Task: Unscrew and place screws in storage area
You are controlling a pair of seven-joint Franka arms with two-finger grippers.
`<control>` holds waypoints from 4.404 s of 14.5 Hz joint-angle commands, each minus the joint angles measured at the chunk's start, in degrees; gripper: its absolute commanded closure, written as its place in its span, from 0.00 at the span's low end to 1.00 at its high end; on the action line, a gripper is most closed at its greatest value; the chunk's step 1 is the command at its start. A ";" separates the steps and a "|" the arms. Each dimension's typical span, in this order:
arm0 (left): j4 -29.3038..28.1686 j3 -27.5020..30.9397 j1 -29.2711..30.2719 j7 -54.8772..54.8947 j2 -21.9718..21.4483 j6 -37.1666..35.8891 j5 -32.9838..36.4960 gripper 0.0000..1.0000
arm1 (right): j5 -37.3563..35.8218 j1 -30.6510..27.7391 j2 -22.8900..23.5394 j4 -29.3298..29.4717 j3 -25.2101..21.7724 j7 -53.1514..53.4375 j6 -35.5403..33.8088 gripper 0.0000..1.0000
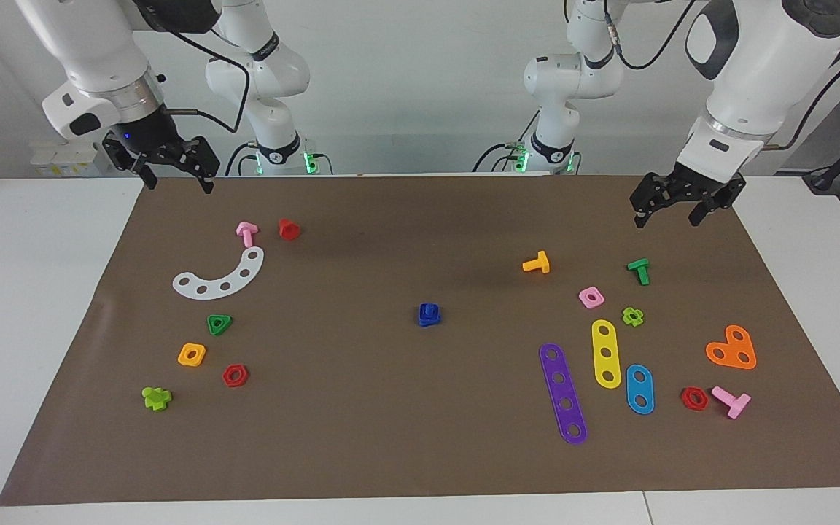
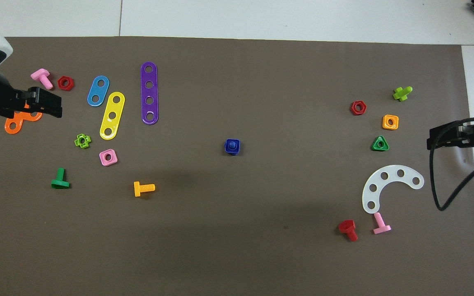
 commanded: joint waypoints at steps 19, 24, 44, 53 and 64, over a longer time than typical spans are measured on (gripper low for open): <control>-6.68 0.07 -10.89 -10.62 -1.22 7.10 -0.49 0.07 | 0.49 -0.36 -0.78 -0.62 0.25 -1.54 -0.26 0.00; -6.15 0.07 -18.80 -22.66 6.25 19.21 -3.12 0.12 | 0.58 -0.36 -0.78 -0.70 0.25 -1.54 -0.26 0.00; -8.26 0.60 -31.20 -27.17 23.40 38.67 -3.22 0.12 | 0.49 -0.36 -0.78 -0.62 0.25 -1.54 -0.26 0.00; -8.17 0.51 -31.82 -26.90 26.21 38.84 -1.99 0.17 | 0.58 -0.36 -0.78 -0.70 0.25 -1.54 -0.26 0.00; -8.17 0.51 -32.08 -26.64 26.12 37.61 -1.90 0.39 | 0.49 -0.36 -0.78 -0.61 0.25 -1.54 -0.26 0.00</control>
